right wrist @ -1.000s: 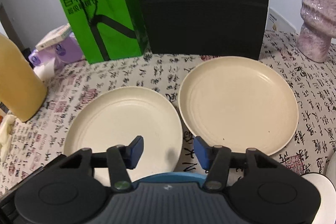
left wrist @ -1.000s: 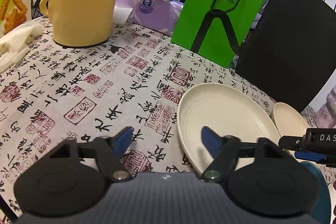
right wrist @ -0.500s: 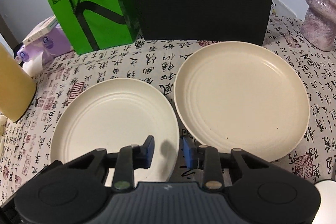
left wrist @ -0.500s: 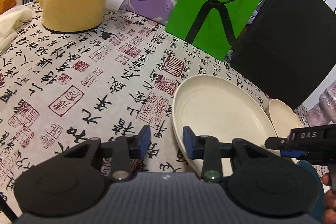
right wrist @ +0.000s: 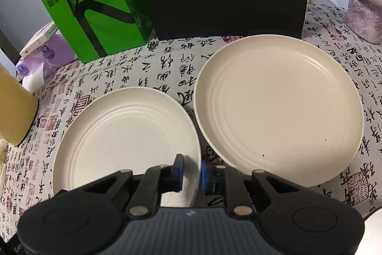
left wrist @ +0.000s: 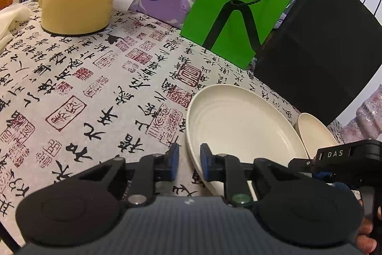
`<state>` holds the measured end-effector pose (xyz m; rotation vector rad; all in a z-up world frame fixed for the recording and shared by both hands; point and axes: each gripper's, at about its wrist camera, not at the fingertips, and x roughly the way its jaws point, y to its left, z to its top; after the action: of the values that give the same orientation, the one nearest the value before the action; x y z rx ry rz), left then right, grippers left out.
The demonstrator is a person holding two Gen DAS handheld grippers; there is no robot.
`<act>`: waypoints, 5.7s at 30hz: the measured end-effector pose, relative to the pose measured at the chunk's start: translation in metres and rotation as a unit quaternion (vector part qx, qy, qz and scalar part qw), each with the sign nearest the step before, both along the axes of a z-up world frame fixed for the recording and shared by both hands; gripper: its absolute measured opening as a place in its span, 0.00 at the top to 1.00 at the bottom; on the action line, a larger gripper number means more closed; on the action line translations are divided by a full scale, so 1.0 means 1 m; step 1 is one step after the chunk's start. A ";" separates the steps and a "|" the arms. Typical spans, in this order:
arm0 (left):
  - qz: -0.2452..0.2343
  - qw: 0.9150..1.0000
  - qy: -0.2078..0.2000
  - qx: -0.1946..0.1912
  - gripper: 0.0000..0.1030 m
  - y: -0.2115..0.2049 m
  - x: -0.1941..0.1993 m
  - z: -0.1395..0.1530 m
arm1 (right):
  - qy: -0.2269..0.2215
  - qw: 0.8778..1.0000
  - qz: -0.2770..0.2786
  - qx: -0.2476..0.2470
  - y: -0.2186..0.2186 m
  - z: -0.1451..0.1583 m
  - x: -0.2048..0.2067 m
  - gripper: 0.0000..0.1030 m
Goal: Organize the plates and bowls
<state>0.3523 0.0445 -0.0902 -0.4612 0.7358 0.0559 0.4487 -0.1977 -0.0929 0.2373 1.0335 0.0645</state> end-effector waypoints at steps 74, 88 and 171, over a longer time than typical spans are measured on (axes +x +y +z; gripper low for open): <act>0.045 0.995 -0.072 0.047 0.89 0.000 -0.029 0.035 | -0.164 0.984 0.062 -0.030 0.020 0.051 -0.057 0.91; 0.054 0.994 -0.093 0.020 0.88 0.004 -0.043 0.058 | -0.193 0.979 0.054 -0.021 0.015 0.068 -0.075 0.91; 0.053 0.977 -0.170 0.117 0.88 -0.039 -0.244 0.128 | -0.264 0.963 0.042 0.026 -0.017 0.119 -0.282 0.91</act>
<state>0.1086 0.0055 0.0374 -0.2744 0.3616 0.1578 0.1669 -0.2148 0.0263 0.2080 0.5087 0.2192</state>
